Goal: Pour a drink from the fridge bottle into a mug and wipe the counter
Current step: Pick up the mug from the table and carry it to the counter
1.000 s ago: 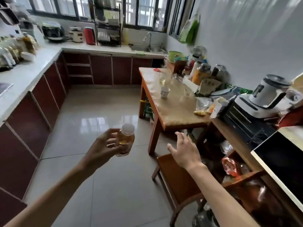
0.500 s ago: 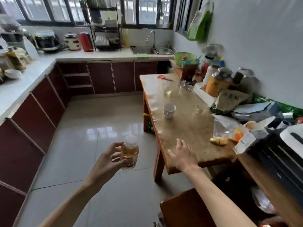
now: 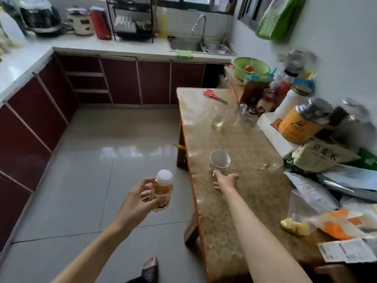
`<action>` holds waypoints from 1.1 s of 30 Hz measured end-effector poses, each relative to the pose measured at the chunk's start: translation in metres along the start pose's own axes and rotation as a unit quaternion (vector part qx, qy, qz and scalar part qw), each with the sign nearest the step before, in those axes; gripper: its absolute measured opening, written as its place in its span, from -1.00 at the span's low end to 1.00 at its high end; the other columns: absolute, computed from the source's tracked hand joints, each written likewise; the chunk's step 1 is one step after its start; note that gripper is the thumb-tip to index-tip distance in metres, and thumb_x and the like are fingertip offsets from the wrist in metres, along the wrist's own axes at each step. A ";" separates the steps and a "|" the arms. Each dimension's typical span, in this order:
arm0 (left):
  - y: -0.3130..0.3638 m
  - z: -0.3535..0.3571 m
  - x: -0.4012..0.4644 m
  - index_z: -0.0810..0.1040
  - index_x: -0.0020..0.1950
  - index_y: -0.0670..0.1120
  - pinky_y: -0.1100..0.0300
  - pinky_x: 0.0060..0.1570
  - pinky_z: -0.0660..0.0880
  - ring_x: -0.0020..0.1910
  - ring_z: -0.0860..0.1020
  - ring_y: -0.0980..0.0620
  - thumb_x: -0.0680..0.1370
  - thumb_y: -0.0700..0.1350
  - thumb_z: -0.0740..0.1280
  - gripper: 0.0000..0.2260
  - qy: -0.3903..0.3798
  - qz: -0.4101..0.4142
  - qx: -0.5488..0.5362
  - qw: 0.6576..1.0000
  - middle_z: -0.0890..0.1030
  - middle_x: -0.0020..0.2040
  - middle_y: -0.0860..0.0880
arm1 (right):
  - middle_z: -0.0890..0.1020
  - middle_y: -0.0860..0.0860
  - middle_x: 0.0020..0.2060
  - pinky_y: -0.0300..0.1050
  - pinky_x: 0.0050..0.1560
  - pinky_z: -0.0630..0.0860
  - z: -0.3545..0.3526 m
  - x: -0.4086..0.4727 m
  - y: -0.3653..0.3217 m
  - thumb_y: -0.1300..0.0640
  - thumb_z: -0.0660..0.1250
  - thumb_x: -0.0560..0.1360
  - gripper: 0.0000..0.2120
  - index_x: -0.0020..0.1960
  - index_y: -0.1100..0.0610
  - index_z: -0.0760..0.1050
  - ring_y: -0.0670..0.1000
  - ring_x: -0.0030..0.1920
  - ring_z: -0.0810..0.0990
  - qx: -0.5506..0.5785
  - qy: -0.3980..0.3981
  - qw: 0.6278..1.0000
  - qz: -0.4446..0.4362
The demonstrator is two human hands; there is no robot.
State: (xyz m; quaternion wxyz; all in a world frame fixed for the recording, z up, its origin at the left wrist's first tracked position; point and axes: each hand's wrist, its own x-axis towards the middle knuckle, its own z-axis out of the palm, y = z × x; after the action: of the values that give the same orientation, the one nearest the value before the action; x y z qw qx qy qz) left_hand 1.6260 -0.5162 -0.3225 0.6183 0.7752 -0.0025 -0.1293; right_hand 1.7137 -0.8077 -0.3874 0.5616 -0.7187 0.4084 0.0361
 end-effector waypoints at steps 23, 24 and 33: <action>-0.023 -0.019 0.108 0.49 0.19 0.17 0.27 0.04 0.52 0.10 0.59 0.09 0.37 -0.03 0.56 -0.55 -0.010 -0.015 0.026 0.999 0.63 0.10 0.10 | 0.63 -0.13 -0.06 -0.08 -0.05 0.54 0.061 0.026 0.002 -0.21 0.61 0.27 -0.43 0.17 -0.02 0.52 0.00 0.01 0.62 -0.090 0.011 0.990 -0.107; -0.019 -0.020 0.100 0.49 0.20 0.15 0.29 0.02 0.52 0.11 0.59 0.09 0.37 -0.02 0.57 -0.54 0.002 -0.011 0.026 1.000 0.63 0.10 0.10 | 0.64 -0.16 -0.08 -0.09 -0.07 0.55 0.062 0.020 0.000 -0.22 0.61 0.26 -0.44 0.15 -0.03 0.53 -0.02 0.00 0.63 -0.096 -0.004 0.988 -0.119; -0.007 -0.029 -0.015 0.47 0.24 0.08 0.44 -0.10 0.52 0.03 0.60 0.26 0.36 0.11 0.54 -0.49 0.160 0.002 0.021 0.987 0.64 0.08 0.14 | 0.66 -0.25 -0.06 -0.04 0.02 0.64 0.074 -0.050 -0.012 -0.29 0.60 0.20 -0.36 0.21 -0.07 0.59 -0.17 -0.01 0.63 -0.165 -0.193 0.926 -0.279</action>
State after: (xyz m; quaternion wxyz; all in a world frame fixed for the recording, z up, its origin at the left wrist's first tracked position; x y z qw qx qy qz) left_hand 1.6166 -0.4846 -0.3202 0.5949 0.7985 0.0922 -0.0020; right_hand 1.7180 -0.7179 -0.3790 0.4901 -0.8653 0.0633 0.0835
